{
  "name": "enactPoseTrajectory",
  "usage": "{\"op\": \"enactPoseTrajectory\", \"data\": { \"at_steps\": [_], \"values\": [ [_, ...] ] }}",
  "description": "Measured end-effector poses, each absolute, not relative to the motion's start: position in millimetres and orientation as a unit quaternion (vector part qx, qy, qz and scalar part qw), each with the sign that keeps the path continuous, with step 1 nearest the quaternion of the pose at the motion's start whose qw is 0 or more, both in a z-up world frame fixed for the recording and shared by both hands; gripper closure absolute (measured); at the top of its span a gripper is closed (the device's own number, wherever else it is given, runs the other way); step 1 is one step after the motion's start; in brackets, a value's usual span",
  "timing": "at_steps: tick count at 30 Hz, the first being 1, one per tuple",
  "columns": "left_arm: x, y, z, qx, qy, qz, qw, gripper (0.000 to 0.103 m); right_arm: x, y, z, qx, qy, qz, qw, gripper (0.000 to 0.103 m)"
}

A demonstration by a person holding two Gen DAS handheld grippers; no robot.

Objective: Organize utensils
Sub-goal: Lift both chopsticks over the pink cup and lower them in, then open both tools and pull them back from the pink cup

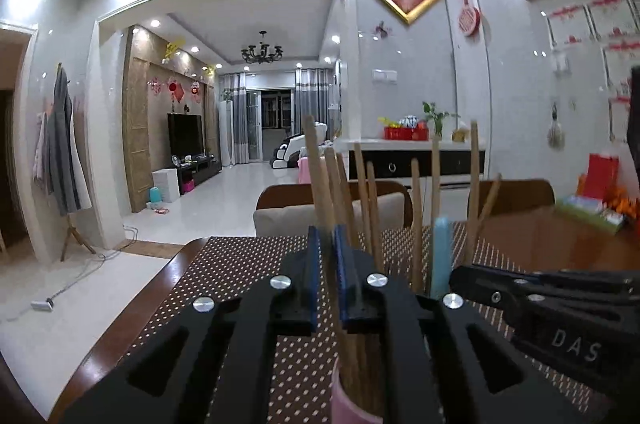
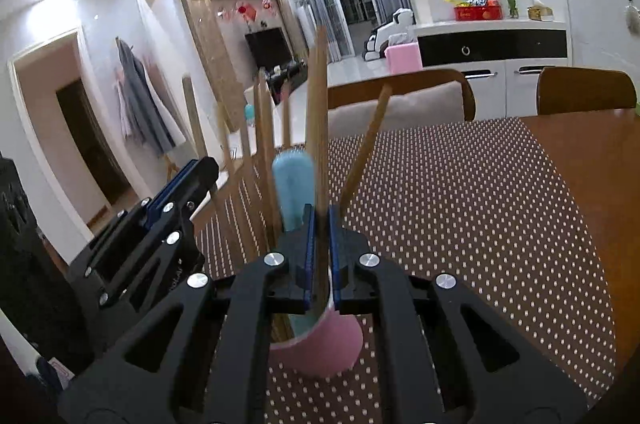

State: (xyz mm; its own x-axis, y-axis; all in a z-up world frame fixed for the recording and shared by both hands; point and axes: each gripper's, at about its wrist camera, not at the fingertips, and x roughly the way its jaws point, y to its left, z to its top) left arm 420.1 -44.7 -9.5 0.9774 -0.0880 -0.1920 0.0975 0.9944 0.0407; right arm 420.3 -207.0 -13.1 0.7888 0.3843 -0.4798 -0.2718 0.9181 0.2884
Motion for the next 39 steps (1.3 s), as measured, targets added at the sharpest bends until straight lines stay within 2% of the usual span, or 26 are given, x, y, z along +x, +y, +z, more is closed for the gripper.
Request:
{"op": "enactPoseTrajectory", "data": {
  "at_steps": [6, 9, 12, 13, 14, 19, 24, 31, 39],
  "values": [
    [402, -35, -20, 0.046, 0.121, -0.045, 0.991, 0.076, 404, -210, -8, 0.111, 0.289, 0.174, 0.935, 0.095],
    [389, -29, -17, 0.040, 0.131, -0.051, 0.989, 0.067, 391, -213, -2, 0.111, 0.291, 0.170, 0.935, 0.088],
    [368, -25, -11, 0.044, 0.126, -0.050, 0.990, 0.063, 365, -214, 5, 0.107, 0.279, 0.163, 0.940, 0.068],
    [362, -26, -9, 0.046, 0.124, -0.049, 0.990, 0.060, 358, -214, 7, 0.109, 0.275, 0.160, 0.942, 0.056],
    [352, -24, -6, 0.045, 0.120, -0.048, 0.991, 0.056, 351, -215, 9, 0.110, 0.271, 0.158, 0.943, 0.054],
    [310, -21, 5, 0.041, 0.104, -0.041, 0.993, 0.048, 309, -214, 18, 0.107, 0.254, 0.162, 0.948, 0.054],
    [269, -23, 7, 0.036, 0.100, -0.036, 0.994, 0.040, 267, -217, 18, 0.111, 0.239, 0.160, 0.951, 0.050],
    [215, -25, -1, 0.024, 0.098, -0.037, 0.994, 0.031, 212, -220, 8, 0.090, 0.209, 0.146, 0.963, 0.038],
    [180, -31, -23, 0.014, 0.089, -0.040, 0.995, 0.023, 177, -223, -17, 0.062, 0.183, 0.118, 0.974, 0.036]
  ]
}}
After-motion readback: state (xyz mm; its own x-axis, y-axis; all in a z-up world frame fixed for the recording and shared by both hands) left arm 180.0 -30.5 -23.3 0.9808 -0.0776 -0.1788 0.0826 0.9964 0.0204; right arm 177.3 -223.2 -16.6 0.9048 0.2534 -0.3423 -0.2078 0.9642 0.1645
